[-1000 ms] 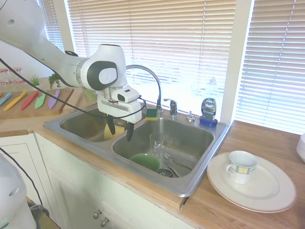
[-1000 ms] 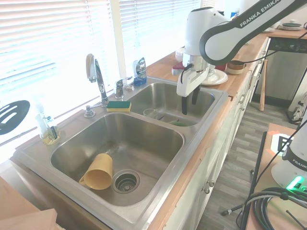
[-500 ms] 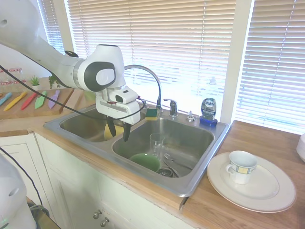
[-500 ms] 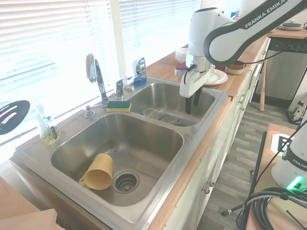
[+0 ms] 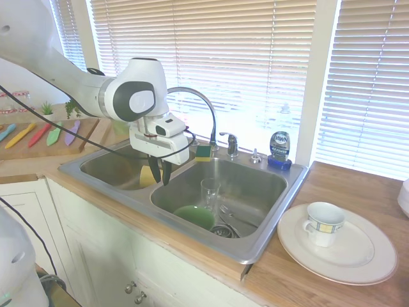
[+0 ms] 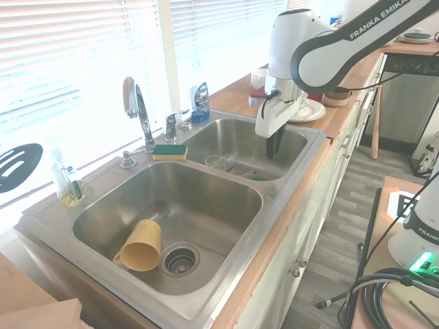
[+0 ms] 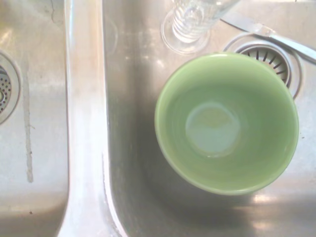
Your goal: Turn on the faucet
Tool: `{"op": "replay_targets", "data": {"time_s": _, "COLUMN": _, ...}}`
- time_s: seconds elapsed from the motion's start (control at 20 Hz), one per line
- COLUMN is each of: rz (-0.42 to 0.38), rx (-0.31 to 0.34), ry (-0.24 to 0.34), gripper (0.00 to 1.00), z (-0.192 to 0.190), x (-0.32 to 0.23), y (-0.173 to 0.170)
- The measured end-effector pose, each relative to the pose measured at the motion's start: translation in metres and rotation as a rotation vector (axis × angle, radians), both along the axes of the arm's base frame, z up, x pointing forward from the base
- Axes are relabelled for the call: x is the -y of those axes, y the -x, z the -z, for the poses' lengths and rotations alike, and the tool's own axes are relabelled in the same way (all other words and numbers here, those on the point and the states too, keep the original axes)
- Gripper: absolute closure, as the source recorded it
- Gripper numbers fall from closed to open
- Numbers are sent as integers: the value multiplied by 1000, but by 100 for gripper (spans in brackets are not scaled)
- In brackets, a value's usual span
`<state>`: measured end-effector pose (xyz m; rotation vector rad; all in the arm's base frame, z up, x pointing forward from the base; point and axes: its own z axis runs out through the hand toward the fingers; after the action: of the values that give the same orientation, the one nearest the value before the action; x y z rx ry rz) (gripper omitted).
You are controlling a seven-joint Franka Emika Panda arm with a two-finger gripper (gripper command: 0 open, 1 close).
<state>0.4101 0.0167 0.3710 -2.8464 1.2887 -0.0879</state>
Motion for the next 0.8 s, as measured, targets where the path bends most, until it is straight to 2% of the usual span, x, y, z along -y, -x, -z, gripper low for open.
{"op": "replay_targets", "data": {"time_s": 0.25, "rz": 0, "rx": 9, "ry": -1, "gripper": 100, "z": -4, "x": 0, "y": -4}}
{"op": "replay_targets", "data": {"time_s": 0.4, "rz": 5, "rx": 30, "ry": -2, "gripper": 100, "z": -14, "x": 2, "y": -20}}
{"op": "replay_targets", "data": {"time_s": 0.55, "rz": 16, "rx": 42, "ry": -5, "gripper": 100, "z": -21, "x": 5, "y": -50}}
{"op": "replay_targets", "data": {"time_s": 0.8, "rz": 59, "rx": 64, "ry": -12, "gripper": 100, "z": -35, "x": 10, "y": -120}}
